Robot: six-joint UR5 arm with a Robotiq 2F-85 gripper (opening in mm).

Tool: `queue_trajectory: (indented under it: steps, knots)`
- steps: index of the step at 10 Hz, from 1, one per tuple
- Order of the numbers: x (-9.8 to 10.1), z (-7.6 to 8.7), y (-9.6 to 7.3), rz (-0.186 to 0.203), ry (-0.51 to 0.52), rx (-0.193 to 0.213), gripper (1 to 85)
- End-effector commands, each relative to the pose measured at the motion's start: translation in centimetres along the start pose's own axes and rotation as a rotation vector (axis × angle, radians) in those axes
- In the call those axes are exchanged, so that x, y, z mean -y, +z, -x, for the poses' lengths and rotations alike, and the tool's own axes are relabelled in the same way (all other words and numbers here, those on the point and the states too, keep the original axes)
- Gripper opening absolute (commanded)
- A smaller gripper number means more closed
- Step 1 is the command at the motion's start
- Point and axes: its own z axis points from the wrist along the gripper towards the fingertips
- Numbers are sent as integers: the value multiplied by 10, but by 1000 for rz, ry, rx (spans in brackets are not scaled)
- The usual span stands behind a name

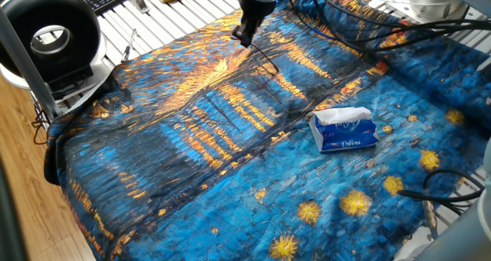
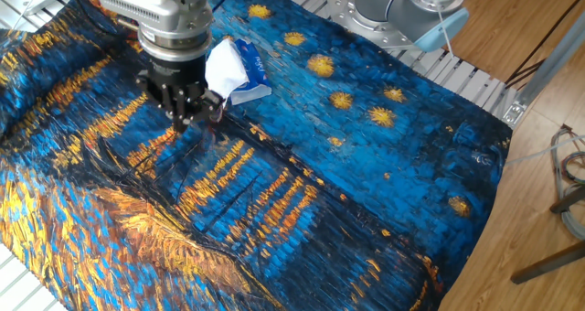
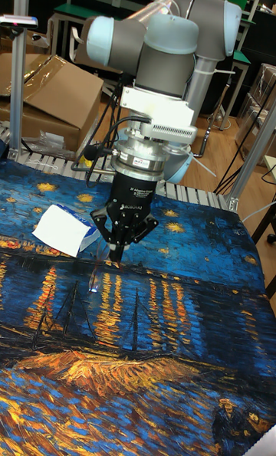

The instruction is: Unfold the leg of the glasses (with one hand)

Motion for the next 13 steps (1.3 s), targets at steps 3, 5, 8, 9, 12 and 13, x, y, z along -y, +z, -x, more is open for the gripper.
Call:
queue_trajectory:
  steps: [3, 5, 8, 9, 12, 13]
  knots:
    - [4, 36, 9, 0, -40, 120, 10]
    - [8, 48, 16, -11, -56, 148, 10]
    - [7, 58, 16, -8, -65, 186, 10]
    - [5, 53, 19, 5, -43, 168, 10]
    - [11, 49, 21, -7, -29, 156, 10]
    - [12, 56, 20, -15, -28, 183, 10]
